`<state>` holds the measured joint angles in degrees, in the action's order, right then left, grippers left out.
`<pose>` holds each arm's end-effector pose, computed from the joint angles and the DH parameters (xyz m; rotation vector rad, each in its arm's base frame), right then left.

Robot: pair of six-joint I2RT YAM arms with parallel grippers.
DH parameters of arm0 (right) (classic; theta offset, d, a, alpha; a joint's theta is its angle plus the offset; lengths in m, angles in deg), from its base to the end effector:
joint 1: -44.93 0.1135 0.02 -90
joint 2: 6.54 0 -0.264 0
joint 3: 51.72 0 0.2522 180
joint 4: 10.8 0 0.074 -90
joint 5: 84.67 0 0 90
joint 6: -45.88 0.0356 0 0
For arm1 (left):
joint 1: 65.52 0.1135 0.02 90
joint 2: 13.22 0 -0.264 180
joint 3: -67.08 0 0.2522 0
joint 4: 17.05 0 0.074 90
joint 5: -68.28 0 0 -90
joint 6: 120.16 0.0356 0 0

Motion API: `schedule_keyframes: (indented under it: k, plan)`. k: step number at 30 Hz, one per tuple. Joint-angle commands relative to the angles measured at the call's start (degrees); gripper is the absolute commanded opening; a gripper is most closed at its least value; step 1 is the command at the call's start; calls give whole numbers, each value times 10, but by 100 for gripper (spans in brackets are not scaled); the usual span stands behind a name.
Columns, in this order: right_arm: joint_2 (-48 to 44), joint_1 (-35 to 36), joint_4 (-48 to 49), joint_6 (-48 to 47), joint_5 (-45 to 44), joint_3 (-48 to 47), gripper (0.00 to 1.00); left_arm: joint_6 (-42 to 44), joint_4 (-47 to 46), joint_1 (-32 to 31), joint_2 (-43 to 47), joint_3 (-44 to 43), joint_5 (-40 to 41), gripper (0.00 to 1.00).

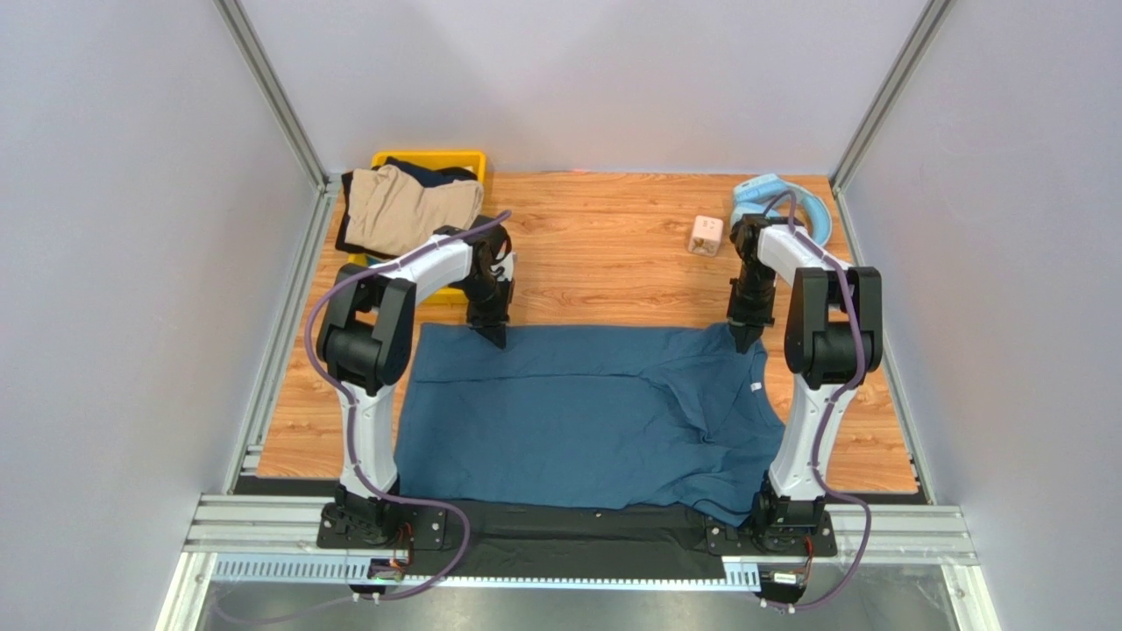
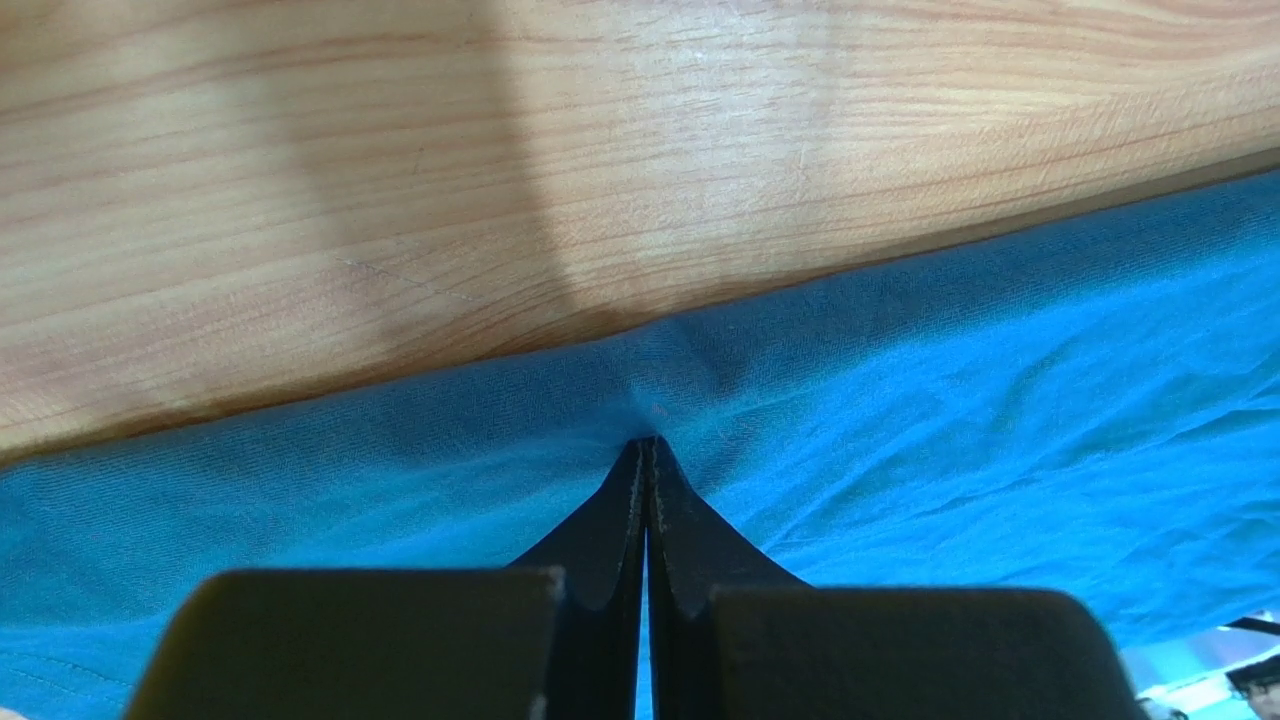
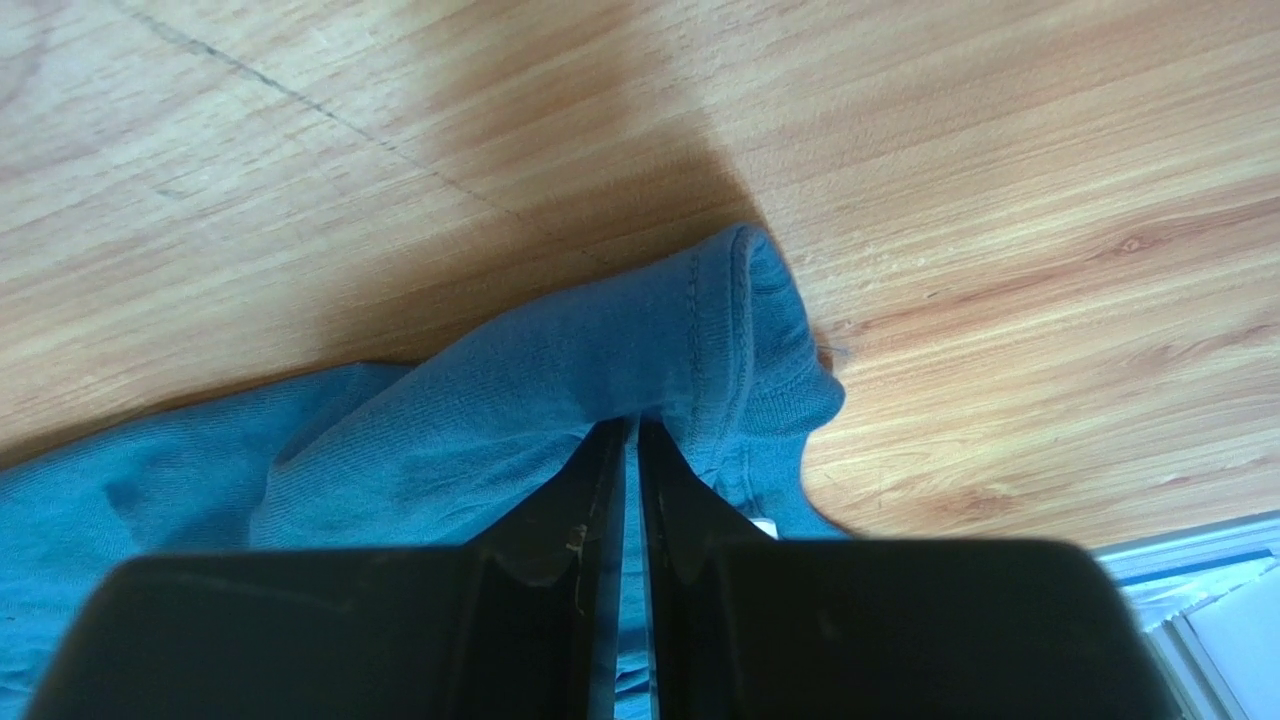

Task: Fold and stack the t-shirts
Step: Fold the tshirt

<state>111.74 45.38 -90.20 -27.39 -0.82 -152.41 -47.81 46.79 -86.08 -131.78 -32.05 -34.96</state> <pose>0.3722 -0.0009 0.1612 -0.4194 -3.0021 0.1887 0.3686 -0.1470 0.1536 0.0993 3.0796 -0.3972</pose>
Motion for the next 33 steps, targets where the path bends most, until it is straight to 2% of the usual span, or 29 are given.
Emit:
schedule_keyframes:
  k: [1,7,13,26,33]
  plan:
    - [12,-16,-7,8,-20,-4,10,-15,-18,6,-13,28,5,0]
    - [23,-31,-14,7,-23,1,7,-42,-53,53,-20,65,-71,0]
    - [18,-61,-14,3,-11,4,7,-41,-39,53,-21,43,-58,0]
    - [41,-86,-22,15,22,-35,4,-28,23,53,-57,-51,-35,0]
    - [95,-99,-55,20,42,-138,4,-27,61,55,-102,-139,-31,0]
